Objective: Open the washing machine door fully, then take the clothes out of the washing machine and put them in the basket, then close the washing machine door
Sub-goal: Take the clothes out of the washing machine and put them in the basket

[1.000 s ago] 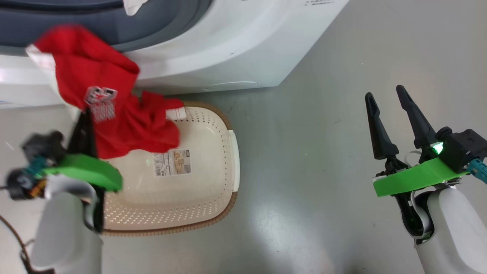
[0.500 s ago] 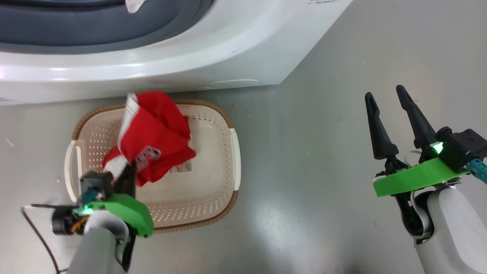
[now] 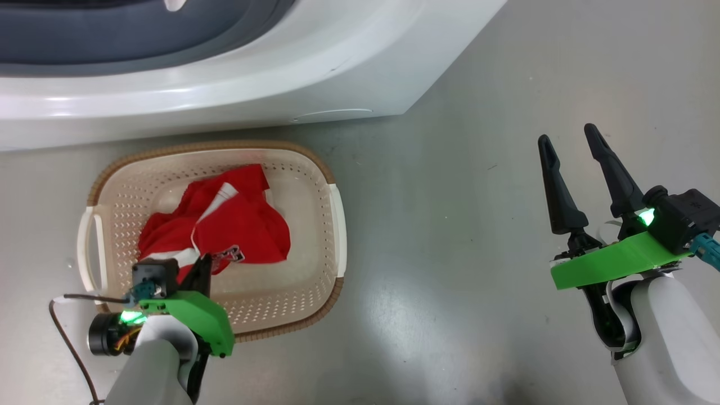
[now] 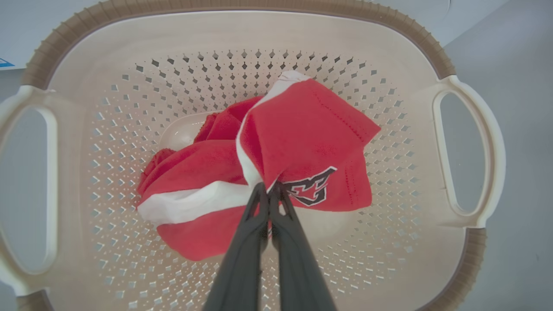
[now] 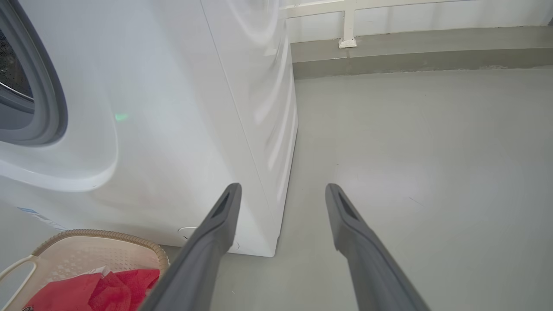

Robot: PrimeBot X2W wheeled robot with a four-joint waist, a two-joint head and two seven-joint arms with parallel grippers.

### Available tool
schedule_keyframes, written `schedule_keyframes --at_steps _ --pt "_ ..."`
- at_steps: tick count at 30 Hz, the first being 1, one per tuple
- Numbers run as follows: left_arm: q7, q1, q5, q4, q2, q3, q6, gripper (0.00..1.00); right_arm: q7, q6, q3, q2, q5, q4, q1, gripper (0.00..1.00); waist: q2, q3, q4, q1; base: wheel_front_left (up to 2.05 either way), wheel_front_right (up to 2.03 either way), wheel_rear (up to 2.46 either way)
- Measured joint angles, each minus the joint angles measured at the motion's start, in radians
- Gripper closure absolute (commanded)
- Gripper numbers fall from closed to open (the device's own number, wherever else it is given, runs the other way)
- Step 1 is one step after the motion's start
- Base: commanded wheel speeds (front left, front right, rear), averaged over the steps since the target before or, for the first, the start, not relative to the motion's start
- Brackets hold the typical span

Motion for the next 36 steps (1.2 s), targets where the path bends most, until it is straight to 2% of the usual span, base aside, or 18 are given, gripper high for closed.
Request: schedule_keyframes --at_steps 1,3,4,5,6,7,21,36 --pt "0.0 -0.005 -0.001 0.002 0.0 0.0 0.0 0.68 0.0 0.0 0.0 0.0 0.0 0.0 0.0 0.0 0.0 0.002 -0.002 0.0 0.0 0.0 0.0" --pt "0.0 -0.008 -0.005 0.004 0.0 0.0 0.0 0.55 0.0 0.0 0.0 0.001 0.0 -0.001 0.0 0.0 0.0 0.005 -0.004 0.0 0.0 0.0 0.0" --pt "0.0 -0.008 -0.006 0.007 0.001 0.0 0.0 0.43 0.0 0.0 0.0 0.002 0.0 -0.001 0.0 0.0 0.0 0.006 -0.005 0.0 0.0 0.0 0.0" --pt "0.0 -0.008 -0.006 0.008 0.001 0.0 0.0 0.25 0.0 0.0 0.0 0.002 0.0 -0.001 0.0 0.0 0.0 0.007 -0.006 0.0 0.0 0.0 0.0" --pt "0.0 -0.009 -0.006 0.009 0.001 0.0 0.0 0.25 0.0 0.0 0.0 0.002 0.0 -0.001 0.0 0.0 0.0 0.008 -0.006 0.0 0.0 0.0 0.0" --pt "0.0 -0.01 -0.006 0.009 0.001 -0.001 0.0 0.0 0.0 0.0 0.0 0.003 0.0 -0.001 0.0 0.0 0.0 0.008 -0.007 0.0 0.0 0.0 0.0" --pt "0.0 -0.012 -0.01 -0.026 0.001 0.001 0.0 0.0 0.0 0.0 0.0 0.003 0.0 -0.001 -0.001 0.0 0.0 0.002 -0.001 0.0 0.0 0.0 0.0" --pt "0.0 0.036 -0.009 -0.246 0.0 0.068 0.0 0.0 0.0 0.0 0.002 0.002 0.0 0.018 0.005 0.0 0.0 -0.086 0.006 0.0 0.0 0.0 0.0"
